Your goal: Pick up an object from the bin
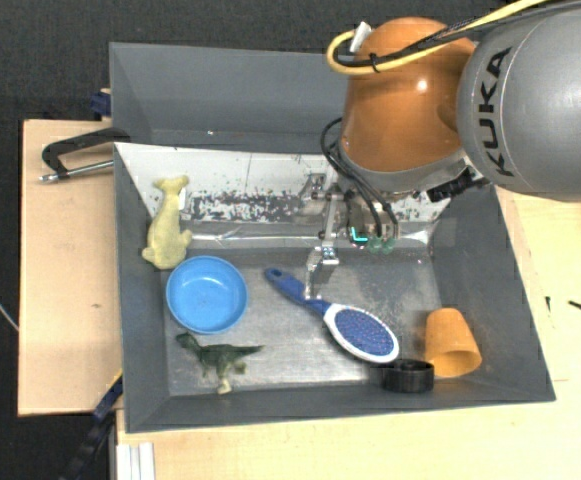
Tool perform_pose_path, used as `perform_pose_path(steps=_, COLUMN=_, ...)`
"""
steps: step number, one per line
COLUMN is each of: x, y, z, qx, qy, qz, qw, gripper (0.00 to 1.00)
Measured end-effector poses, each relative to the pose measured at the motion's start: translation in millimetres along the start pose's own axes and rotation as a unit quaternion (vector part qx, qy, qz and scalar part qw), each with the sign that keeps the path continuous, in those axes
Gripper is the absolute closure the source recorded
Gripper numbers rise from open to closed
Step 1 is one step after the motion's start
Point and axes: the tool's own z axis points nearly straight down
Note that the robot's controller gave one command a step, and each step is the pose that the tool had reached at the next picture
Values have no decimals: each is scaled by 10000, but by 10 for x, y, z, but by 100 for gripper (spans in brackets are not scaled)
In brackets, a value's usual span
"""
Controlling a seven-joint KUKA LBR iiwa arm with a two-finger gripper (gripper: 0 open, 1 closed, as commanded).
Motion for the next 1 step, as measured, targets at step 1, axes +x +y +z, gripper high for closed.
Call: perform_pose_path(steps=1, x=234, y=-318, z=1109, qx=4, qy=6, qz=109, qw=9999, gripper=0)
